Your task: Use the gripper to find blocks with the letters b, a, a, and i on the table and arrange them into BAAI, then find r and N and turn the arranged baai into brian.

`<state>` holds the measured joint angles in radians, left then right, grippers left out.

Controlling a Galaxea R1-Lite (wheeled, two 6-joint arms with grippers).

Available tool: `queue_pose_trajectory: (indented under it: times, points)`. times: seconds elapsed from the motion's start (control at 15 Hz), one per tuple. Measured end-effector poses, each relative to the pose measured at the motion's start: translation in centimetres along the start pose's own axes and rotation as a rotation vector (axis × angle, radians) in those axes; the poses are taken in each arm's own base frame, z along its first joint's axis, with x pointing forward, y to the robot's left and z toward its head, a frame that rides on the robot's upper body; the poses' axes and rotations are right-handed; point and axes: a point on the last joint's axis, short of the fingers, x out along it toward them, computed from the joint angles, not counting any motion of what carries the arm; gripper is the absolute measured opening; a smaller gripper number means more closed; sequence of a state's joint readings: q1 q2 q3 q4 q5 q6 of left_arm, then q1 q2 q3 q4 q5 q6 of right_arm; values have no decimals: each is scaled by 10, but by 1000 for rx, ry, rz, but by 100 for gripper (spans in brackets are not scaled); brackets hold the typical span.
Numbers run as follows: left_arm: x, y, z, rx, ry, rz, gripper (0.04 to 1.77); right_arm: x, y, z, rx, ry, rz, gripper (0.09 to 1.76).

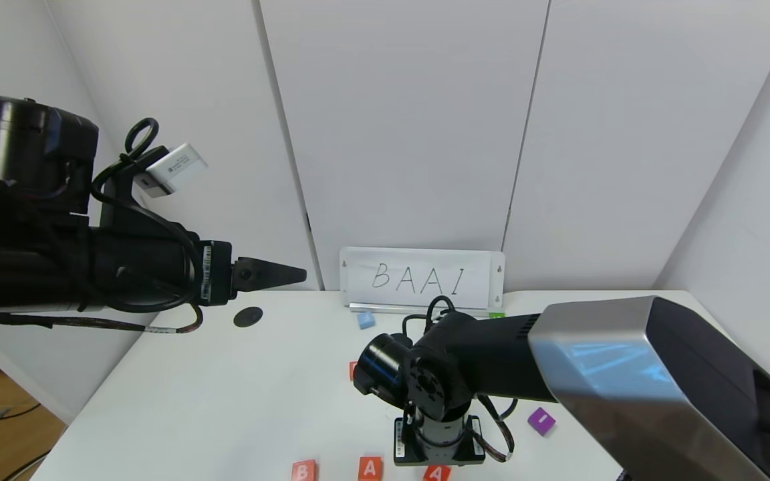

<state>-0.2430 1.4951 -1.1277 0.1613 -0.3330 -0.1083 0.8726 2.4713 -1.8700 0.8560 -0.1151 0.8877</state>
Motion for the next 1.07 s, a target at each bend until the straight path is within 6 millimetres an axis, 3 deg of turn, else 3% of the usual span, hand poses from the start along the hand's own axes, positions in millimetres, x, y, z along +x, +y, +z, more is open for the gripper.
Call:
queue_pose_trajectory:
  times: [0.4, 1.07]
  points:
    - [-1, 0, 0, 0, -2, 0, 172, 1, 0, 0, -1, 1, -1, 145]
    - [-2, -1, 1, 3, -8, 0, 172, -4, -10, 4, 23, 10, -32, 164]
